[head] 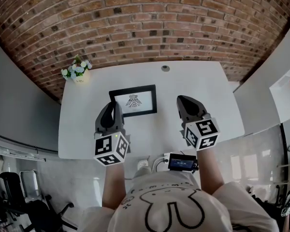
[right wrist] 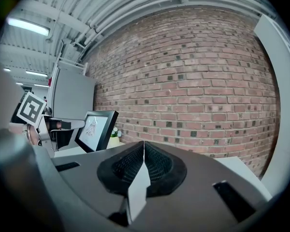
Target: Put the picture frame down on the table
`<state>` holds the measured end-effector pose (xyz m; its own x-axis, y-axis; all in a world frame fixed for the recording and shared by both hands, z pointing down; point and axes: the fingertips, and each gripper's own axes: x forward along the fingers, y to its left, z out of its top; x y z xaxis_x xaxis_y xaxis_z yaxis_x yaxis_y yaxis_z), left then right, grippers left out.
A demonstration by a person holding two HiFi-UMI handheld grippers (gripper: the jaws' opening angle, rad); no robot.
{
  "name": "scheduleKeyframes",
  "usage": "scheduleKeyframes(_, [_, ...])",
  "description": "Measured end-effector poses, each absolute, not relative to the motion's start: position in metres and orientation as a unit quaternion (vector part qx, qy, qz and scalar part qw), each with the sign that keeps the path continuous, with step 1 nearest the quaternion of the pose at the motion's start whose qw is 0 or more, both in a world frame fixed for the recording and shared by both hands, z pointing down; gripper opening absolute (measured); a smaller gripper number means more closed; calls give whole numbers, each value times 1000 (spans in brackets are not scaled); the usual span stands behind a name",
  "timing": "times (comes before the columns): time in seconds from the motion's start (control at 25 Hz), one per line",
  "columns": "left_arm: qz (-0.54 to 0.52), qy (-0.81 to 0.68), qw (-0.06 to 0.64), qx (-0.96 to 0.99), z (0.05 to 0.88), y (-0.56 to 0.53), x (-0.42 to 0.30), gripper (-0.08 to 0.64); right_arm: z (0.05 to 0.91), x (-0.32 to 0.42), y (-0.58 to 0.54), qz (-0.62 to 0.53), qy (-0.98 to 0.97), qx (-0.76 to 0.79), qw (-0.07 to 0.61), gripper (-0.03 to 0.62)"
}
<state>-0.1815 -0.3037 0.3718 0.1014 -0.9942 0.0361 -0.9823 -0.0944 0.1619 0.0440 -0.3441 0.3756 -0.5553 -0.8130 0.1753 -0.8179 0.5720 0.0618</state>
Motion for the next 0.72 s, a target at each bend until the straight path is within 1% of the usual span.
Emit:
scheduleKeyframes(0.2, [-39, -666, 94, 739, 385, -329, -189, 72, 382, 41, -368, 21, -878, 468, 100, 18])
scheduleKeyframes(0.52, [-33, -657, 152, 737, 420, -366, -199, 72, 407, 43, -398, 51, -867, 481, 117, 18])
scheduleKeyframes(0.72, [-12, -654, 183, 734, 445, -386, -203, 72, 425, 41, -414, 67, -863, 482, 134, 18])
